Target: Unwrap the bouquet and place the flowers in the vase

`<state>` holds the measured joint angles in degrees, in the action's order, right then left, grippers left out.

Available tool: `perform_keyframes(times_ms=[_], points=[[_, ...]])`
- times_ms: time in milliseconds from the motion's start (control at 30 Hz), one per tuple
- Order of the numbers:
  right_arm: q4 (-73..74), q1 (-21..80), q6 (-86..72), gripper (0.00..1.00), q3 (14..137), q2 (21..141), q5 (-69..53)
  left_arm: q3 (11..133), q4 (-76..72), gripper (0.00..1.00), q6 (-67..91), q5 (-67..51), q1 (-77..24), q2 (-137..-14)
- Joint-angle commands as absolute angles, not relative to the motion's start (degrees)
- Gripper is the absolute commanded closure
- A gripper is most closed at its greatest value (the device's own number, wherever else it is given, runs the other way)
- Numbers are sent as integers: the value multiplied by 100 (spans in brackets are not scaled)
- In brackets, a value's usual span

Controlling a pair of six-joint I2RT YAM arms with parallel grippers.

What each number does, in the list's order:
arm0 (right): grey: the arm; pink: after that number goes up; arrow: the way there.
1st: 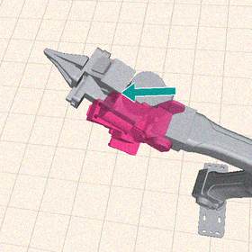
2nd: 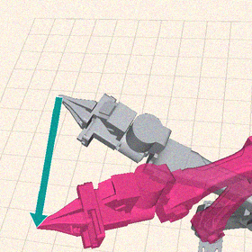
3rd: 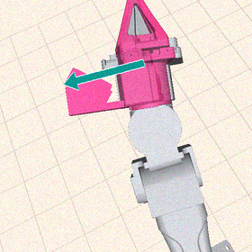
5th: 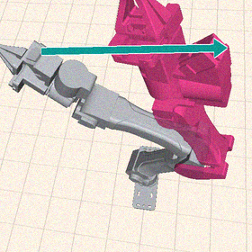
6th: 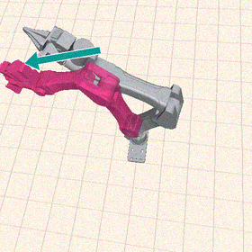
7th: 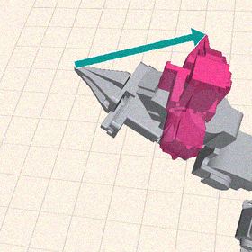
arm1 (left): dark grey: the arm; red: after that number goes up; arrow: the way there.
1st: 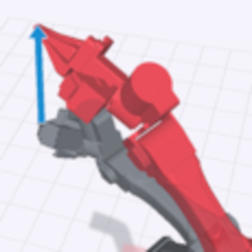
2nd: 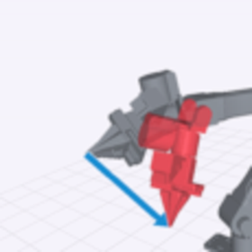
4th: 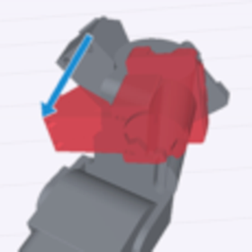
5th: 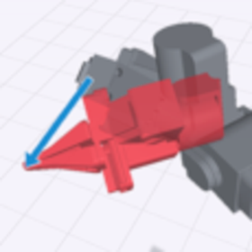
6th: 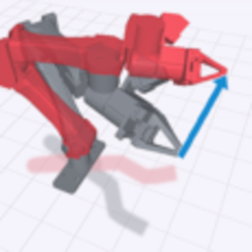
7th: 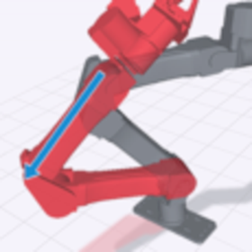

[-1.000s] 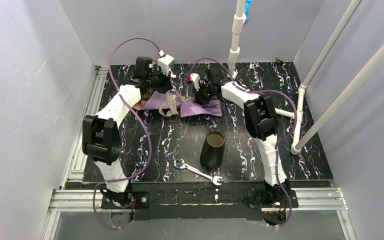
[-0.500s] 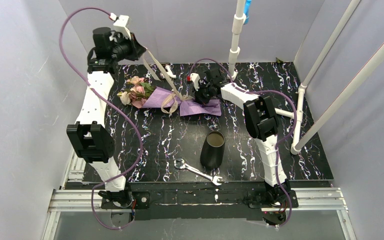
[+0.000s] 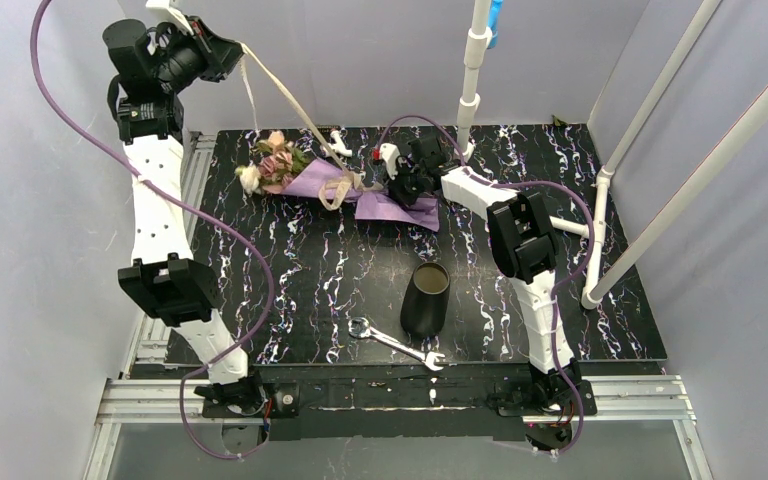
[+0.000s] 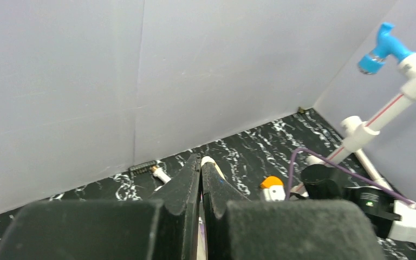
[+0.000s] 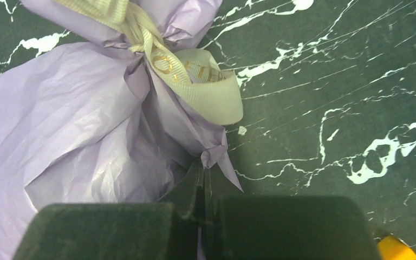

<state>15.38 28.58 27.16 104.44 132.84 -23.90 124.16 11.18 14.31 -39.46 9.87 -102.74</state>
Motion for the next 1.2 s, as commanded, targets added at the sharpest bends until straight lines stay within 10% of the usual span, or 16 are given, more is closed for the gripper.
perform_keyframes(times_ms=[0, 200, 433, 467, 567, 633, 1167], points=[[1945, 2786, 2637, 99, 10221, 13358, -1785, 13081, 530, 100, 2008, -4402, 1243, -10147], [1788, 2790, 2334, 99, 10310, 13359, -1864, 11468, 1216, 100, 1006, -5503, 1255, -9319], [1646, 2782, 2189, 99, 10196, 13260, -2437, 8715, 4374, 100, -4013, -5044, 1248, -8303], [1632, 2778, 2188, 99, 10168, 13248, -2523, 8412, 4549, 92, -4558, -4872, 1244, -8236], [1618, 2778, 2201, 99, 10115, 13213, -2763, 8022, 4468, 25, -5210, -4744, 1136, -8154], [1602, 2777, 2214, 99, 10080, 13189, -2892, 8143, 4111, 13, -4849, -4741, 857, -8253], [778, 2597, 1589, 99, 9707, 12971, -3491, 9425, 659, 39, -710, -3968, -1304, -11156]])
